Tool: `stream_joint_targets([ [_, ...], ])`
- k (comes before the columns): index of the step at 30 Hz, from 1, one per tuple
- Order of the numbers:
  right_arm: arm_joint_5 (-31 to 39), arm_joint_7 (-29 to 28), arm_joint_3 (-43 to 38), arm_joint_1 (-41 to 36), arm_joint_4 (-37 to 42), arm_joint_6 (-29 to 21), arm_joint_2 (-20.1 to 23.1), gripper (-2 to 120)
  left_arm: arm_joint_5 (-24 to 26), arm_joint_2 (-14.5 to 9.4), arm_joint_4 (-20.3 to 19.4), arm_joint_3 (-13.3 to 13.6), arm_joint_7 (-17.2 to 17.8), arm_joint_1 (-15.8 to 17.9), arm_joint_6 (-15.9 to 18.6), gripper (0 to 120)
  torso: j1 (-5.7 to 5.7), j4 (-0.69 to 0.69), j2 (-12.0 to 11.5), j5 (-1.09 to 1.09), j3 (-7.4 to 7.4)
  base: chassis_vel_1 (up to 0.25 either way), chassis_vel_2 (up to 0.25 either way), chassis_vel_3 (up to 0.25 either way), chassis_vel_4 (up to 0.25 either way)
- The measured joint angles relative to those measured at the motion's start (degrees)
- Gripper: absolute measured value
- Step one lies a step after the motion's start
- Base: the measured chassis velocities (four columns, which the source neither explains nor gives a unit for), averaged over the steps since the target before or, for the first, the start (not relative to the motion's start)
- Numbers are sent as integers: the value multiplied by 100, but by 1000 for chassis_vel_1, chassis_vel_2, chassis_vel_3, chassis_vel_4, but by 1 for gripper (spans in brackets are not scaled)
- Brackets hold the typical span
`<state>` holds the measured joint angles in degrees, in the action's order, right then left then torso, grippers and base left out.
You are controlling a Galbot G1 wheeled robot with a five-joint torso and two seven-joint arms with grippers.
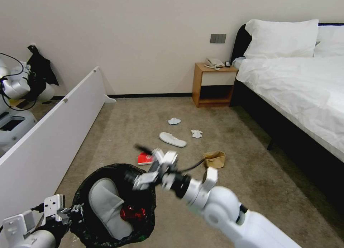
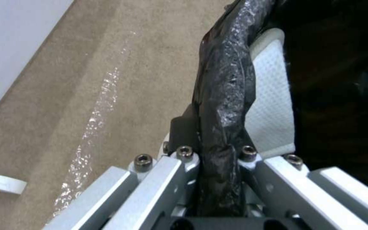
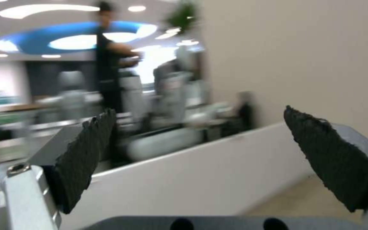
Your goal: Pick up the trash bin, then pick up the garbage from the floor and place it into the trash bin.
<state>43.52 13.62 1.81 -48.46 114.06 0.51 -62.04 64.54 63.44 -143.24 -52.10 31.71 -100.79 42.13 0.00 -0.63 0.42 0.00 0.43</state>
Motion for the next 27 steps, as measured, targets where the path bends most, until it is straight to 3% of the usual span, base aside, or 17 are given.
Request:
stream_joint_targets([
  [6, -359, -601, -736, -451, 29, -179, 97, 100, -133, 16, 0, 1, -26, 64, 0, 3, 0, 0, 0, 0, 0, 0, 0, 0, 0],
  [8, -788, -1248, -1402, -994, 17, -368, 79, 100, -275, 79, 0, 5, -64, 80, 0, 3, 0, 0, 0, 1, 0, 0, 0, 0, 0],
  [15, -1772, -1697, -2449, -2191, -30, -366, -290, 100, -687, 150, 0, -9, -201, -99, 0, 3, 0, 2, 0, 1, 0, 0, 0, 0, 0],
  [16, -2194, -1734, -2735, -2661, -34, -260, -518, 100, -695, 124, 0, -33, -203, -91, 0, 3, 0, 0, 0, 1, 0, 0, 0, 0, 0],
  [17, -2194, -1734, -2735, -2661, -34, -260, -518, 100, -695, 124, 0, -33, -203, -91, 0, 3, 0, 0, 0, 1, 0, 0, 0, 0, 0],
  [19, -3132, -1654, -3351, -3447, -68, 440, -1043, 100, -653, 59, -1, -35, -188, -46, -1, 3, 0, 0, 0, -1, -1, 0, 0, 0, 0],
  [21, -3132, -1654, -3351, -3447, -68, 440, -1043, 100, -653, 57, 0, -35, -186, -46, -1, 3, 0, 0, 0, -1, -1, 0, 0, 0, 0],
  [22, -3745, -1624, -3760, -3892, -56, 740, -1372, 100, -649, 32, 0, -31, -184, -26, 0, 3, 0, 2, 0, 1, -1, 0, 0, 0, 0],
  [26, -3914, -1568, -4083, -4424, 80, 972, -1674, 100, -638, 20, 0, -31, -190, -2, 0, 3, -1, 1, 0, -3, -1, 0, 0, 0, 0],
  [27, -4020, -1404, -4208, -4660, 66, 1240, -1860, 100, -635, 24, -1, -9, -198, 27, 0, 3, 0, 0, 0, -2, -1, 0, 0, 0, 0],
])
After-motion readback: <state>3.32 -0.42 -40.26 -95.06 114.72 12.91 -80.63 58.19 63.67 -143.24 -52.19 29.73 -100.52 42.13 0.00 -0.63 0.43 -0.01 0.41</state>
